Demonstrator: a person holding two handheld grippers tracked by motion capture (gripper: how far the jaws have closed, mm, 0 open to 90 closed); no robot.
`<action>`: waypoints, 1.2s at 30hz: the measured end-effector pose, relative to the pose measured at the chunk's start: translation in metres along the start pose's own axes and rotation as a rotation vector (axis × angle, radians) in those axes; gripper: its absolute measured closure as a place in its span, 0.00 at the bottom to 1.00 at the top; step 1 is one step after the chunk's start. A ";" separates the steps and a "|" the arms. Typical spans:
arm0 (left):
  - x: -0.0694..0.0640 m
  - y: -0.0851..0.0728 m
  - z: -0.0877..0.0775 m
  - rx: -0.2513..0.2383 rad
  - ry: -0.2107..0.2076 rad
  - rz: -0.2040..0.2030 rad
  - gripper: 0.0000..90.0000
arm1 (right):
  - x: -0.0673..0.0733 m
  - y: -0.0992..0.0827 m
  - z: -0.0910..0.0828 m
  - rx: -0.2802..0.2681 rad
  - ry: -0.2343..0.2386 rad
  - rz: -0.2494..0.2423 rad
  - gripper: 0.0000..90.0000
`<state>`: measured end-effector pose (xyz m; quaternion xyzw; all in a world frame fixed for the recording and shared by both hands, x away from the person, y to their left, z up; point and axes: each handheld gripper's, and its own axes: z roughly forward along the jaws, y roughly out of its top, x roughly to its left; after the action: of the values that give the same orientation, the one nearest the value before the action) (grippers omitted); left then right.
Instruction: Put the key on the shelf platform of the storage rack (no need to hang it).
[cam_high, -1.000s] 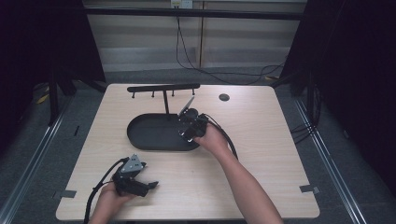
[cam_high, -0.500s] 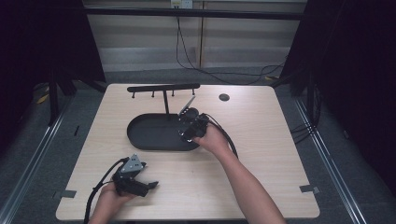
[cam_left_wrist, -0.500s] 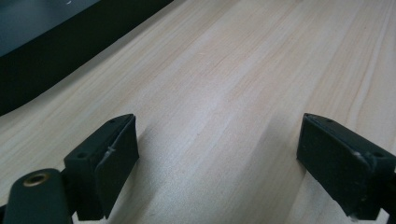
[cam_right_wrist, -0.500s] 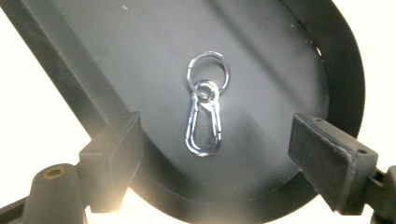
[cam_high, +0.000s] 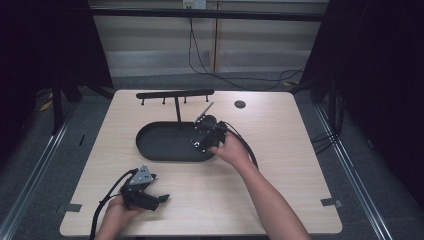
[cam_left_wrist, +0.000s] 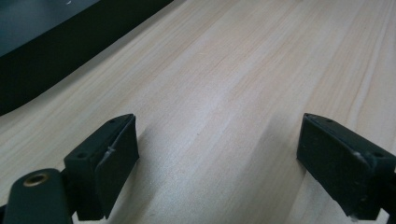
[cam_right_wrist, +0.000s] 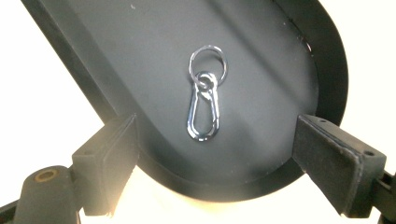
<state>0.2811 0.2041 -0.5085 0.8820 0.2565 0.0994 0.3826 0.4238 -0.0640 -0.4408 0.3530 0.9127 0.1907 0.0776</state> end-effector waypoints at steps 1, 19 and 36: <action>0.000 0.000 0.000 -0.001 0.001 0.002 0.14 | 0.000 -0.001 0.000 -0.007 -0.002 -0.009 0.16; 0.000 0.000 0.000 0.001 0.000 0.001 0.14 | 0.000 -0.022 -0.015 -0.022 -0.003 0.006 0.16; 0.000 0.000 0.000 0.000 -0.001 0.002 0.14 | 0.001 -0.044 -0.030 -0.049 -0.012 0.015 0.16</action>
<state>0.2812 0.2042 -0.5084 0.8822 0.2555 0.0995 0.3827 0.3873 -0.1020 -0.4306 0.3592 0.9045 0.2112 0.0903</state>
